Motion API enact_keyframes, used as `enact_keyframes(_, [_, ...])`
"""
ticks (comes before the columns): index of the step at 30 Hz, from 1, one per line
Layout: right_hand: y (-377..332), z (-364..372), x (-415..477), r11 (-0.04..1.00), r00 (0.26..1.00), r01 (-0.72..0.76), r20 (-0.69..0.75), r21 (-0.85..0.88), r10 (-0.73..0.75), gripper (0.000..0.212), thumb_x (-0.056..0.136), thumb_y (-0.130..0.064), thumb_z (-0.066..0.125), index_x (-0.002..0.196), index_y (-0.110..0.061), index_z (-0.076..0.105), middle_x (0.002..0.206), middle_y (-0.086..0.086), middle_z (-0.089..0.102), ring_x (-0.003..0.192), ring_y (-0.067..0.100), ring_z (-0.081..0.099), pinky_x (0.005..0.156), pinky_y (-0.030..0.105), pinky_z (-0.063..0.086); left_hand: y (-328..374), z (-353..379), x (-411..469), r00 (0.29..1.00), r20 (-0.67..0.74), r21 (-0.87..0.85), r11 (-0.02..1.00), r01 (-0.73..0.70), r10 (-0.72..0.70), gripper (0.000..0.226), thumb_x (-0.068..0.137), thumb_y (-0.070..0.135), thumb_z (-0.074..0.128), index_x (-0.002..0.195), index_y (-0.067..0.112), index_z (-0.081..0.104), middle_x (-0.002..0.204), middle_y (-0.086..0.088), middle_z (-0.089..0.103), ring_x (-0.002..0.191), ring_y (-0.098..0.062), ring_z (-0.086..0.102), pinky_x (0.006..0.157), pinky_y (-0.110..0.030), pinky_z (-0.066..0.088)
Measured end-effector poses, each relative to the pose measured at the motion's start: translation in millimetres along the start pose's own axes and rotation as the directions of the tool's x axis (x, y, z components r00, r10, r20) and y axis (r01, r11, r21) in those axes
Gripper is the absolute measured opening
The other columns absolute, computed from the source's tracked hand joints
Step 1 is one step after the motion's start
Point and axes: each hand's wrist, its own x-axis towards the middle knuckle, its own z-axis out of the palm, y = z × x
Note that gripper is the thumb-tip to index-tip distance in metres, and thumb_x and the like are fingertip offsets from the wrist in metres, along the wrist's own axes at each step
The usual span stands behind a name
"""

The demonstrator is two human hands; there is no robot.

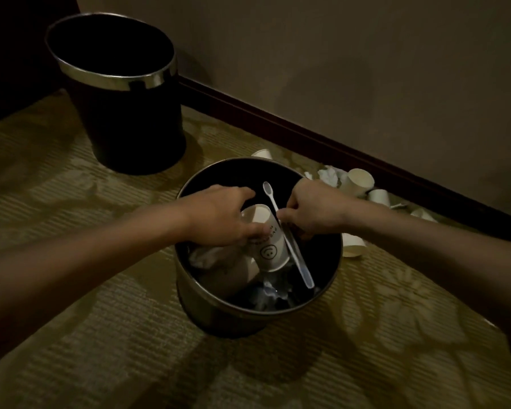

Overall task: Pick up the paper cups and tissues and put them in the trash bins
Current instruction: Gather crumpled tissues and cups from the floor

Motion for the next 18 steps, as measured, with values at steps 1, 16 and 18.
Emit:
enact_keyframes(1, [1.1, -3.8, -0.8, 1.000, 1.000, 0.011, -0.009, -0.005, -0.011, 0.027, 0.096, -0.030, 0.059, 0.084, -0.010, 0.071, 0.073, 0.005, 0.071, 0.071, 0.017, 0.069, 0.075, 0.038, 0.059, 1.9, -4.8, -1.0, 0.999, -0.029, 0.035, 0.999, -0.018, 0.019, 0.076, 0.084, 0.065, 0.057, 0.147, 0.026, 0.038, 0.139, 0.002, 0.055, 0.130, -0.019, 0.048, 0.090, -0.026, 0.036])
enact_keyframes(16, [171.8, -18.5, -22.8, 0.962, 0.998, 0.054, -0.041, 0.268, -0.045, 0.023, 0.092, -0.036, 0.063, 0.076, -0.020, 0.068, 0.069, -0.005, 0.070, 0.056, 0.001, 0.062, 0.047, 0.014, 0.046, 138.1, -11.2, 84.4, 0.956, -0.075, 0.390, 0.891, -0.233, 0.283, 0.037, 0.091, 0.050, 0.058, 0.064, 0.028, 0.048, 0.068, 0.009, 0.053, 0.064, -0.006, 0.052, 0.054, -0.028, 0.042])
enact_keyframes(18, [204.9, -6.1, -8.1, 0.938, 1.000, 0.011, -0.006, 0.348, -0.009, 0.024, 0.092, -0.038, 0.062, 0.077, -0.020, 0.068, 0.070, -0.004, 0.071, 0.054, 0.004, 0.062, 0.046, 0.016, 0.045, 160.7, 9.7, 112.4, 0.965, 0.000, 0.385, 0.891, -0.241, 0.261, 0.033, 0.092, 0.046, 0.059, 0.066, 0.030, 0.046, 0.071, 0.009, 0.050, 0.066, -0.007, 0.051, 0.056, -0.027, 0.045])
